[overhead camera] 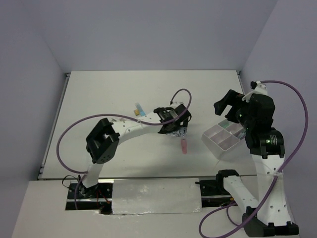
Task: Sort the stationery into containers
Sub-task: Pick up the stationery from the center of the board, then place the stationery in the storage box.
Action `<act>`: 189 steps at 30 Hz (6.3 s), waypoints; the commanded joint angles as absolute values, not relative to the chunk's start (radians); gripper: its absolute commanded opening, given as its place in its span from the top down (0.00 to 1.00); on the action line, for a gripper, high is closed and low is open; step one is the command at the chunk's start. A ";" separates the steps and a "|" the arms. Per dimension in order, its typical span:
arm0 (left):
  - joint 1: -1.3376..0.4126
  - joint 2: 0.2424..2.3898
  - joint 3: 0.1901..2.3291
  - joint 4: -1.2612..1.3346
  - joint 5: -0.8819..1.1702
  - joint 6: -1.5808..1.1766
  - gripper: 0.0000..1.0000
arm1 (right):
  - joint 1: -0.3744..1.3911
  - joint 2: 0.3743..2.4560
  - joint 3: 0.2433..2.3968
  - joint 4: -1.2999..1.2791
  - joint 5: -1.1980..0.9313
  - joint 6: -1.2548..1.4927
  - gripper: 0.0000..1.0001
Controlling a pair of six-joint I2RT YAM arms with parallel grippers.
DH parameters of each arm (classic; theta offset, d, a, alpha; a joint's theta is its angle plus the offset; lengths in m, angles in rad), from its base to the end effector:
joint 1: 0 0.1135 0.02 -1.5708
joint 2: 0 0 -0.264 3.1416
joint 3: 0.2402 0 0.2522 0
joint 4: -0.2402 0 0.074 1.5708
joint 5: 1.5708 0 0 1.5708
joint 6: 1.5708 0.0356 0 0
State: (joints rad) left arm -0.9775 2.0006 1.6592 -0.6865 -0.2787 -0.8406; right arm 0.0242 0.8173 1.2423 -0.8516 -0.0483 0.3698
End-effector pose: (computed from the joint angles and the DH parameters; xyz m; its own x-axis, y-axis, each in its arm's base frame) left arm 0.2523 -0.3567 0.2353 -0.8540 -0.0148 -0.5201 0.1220 0.9660 -0.2278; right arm 0.1375 0.0050 0.4164 -0.4103 0.3512 -0.8416 0.0860 0.9337 0.3477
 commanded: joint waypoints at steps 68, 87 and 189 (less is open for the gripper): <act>-1.097 1.869 1.499 -0.741 -0.629 -1.258 1.00 | 0.038 0.718 1.062 -0.628 -0.383 0.425 0.06; -0.976 1.109 1.190 -0.552 -0.744 -1.555 1.00 | 0.738 0.896 0.785 0.076 -0.183 0.473 0.12; -0.772 0.908 1.029 -0.825 -0.660 -0.658 0.01 | -0.276 1.371 1.161 -0.891 0.035 0.474 0.95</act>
State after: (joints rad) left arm -0.7650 0.9199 1.0393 -0.8360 -0.6460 -0.6590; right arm -0.2691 1.3663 1.1519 -0.9051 0.0135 0.4801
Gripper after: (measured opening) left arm 0.994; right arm 0.231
